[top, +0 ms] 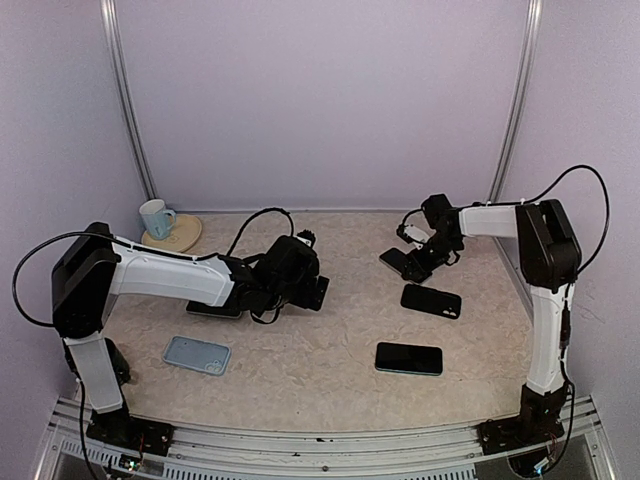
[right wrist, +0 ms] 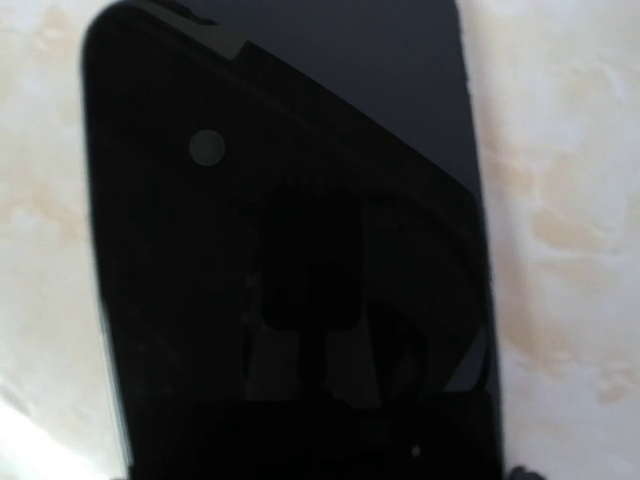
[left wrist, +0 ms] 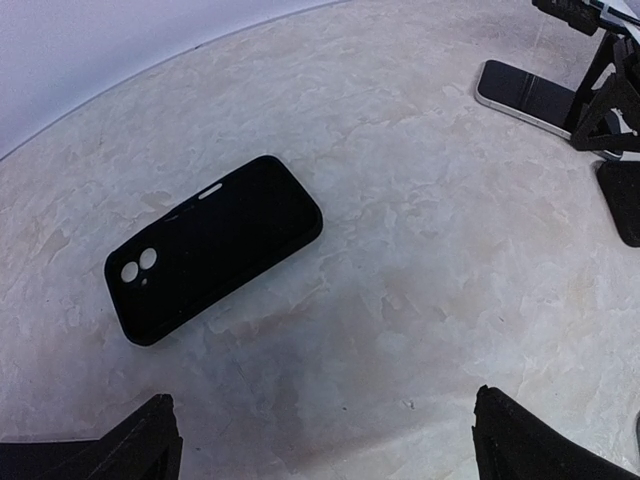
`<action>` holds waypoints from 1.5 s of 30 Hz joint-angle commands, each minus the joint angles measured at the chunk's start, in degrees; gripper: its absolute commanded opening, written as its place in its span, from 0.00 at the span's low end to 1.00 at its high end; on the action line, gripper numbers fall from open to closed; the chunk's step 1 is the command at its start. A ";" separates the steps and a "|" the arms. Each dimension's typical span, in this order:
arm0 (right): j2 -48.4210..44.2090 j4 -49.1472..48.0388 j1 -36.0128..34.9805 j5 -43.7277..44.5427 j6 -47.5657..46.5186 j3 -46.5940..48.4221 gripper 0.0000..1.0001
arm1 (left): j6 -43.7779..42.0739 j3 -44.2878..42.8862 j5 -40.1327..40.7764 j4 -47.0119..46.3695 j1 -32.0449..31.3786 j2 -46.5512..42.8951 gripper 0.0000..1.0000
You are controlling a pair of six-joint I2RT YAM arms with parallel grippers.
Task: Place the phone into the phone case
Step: Pick up the phone at the center of the board, then pass from the right arm to the left
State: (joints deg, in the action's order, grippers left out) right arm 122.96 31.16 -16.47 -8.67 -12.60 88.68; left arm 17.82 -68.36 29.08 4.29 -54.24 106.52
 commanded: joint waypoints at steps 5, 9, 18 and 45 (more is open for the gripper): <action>0.71 -2.17 -4.45 4.73 1.16 -1.15 0.63 | 4.38 2.61 -1.05 -0.72 2.52 -2.28 0.99; -2.65 -6.56 -5.95 7.66 2.81 -2.65 0.63 | 6.13 3.85 -2.87 -1.84 4.17 -3.75 0.99; -8.57 -14.08 -7.98 9.23 6.22 -5.64 0.60 | 9.69 5.68 -7.16 -3.81 6.43 -6.85 0.99; -23.81 -30.99 -17.71 6.65 15.53 -20.60 0.59 | 23.69 5.53 -31.56 -20.95 11.70 -2.79 0.99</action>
State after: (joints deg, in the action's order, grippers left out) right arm 102.94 5.80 -31.79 -2.79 0.23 69.65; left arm 36.56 -63.55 6.07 -8.95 -43.64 101.34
